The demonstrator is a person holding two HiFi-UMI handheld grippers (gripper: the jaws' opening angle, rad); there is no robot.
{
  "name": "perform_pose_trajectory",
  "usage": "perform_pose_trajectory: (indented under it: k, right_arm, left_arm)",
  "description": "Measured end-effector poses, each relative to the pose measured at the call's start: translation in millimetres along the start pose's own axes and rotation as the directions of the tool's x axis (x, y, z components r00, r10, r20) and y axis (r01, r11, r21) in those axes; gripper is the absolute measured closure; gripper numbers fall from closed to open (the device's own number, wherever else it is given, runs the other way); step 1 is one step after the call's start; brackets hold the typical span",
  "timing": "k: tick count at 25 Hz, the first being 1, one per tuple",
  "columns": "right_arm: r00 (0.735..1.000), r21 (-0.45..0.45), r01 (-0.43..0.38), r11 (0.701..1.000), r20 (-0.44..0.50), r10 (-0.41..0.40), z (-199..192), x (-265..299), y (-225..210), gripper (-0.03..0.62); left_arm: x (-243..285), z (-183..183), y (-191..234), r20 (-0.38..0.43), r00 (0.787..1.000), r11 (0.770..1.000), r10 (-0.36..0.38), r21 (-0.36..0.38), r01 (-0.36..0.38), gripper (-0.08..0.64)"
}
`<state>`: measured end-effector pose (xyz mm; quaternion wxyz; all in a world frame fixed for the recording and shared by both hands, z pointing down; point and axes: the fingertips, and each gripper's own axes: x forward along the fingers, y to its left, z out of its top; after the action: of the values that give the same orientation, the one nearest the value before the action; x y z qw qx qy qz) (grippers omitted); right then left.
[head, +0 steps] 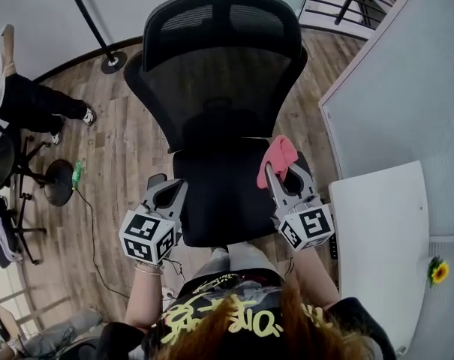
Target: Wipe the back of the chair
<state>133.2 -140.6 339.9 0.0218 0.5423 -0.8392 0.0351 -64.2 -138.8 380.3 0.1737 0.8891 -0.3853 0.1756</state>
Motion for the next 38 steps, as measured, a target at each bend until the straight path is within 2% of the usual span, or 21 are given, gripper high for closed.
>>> perform_pose_trajectory:
  k: [3, 8, 13, 18, 25, 33, 38]
  right_arm:
    - [1.0, -0.027, 0.03, 0.999, 0.001, -0.03, 1.7, 15.8, -33.8, 0.531]
    - [0.994, -0.082, 0.088, 0.993, -0.054, -0.093, -14.9, 51.3, -95.3, 0.531]
    - [0.978, -0.085, 0.167, 0.982, -0.109, -0.176, -43.9, 96.4, -153.9, 0.531]
    - [0.96, -0.083, 0.231, 0.969, -0.141, -0.241, -69.0, 132.0, -194.8, 0.531]
    - [0.93, -0.066, 0.333, 0.941, -0.141, -0.339, -70.8, 163.6, -242.0, 0.531]
    - [0.923, -0.061, 0.357, 0.932, -0.129, -0.362, -86.5, 192.1, -229.9, 0.531]
    - [0.921, -0.016, 0.377, 0.926, -0.101, -0.376, -80.0, 204.2, -209.4, 0.531]
  left_arm:
    - [11.9, 2.3, 2.3, -0.008, 1.0, 1.0, 0.011, -0.003, -0.011, 0.566]
    - [25.8, -2.1, 5.4, -0.035, 0.999, 1.0, 0.026, -0.007, -0.026, 0.566]
    - [30.8, -8.5, 15.3, -0.056, 0.997, 0.998, 0.054, -0.034, -0.056, 0.566]
    - [29.8, -29.0, 24.4, -0.081, 0.993, 0.995, 0.084, -0.056, -0.088, 0.566]
    - [26.7, -31.3, 28.3, -0.106, 0.988, 0.991, 0.111, -0.063, -0.118, 0.566]
    - [26.8, -35.5, 37.2, -0.111, 0.985, 0.986, 0.134, -0.08, -0.143, 0.566]
    - [19.5, -34.7, 41.8, -0.113, 0.982, 0.983, 0.149, -0.088, -0.159, 0.566]
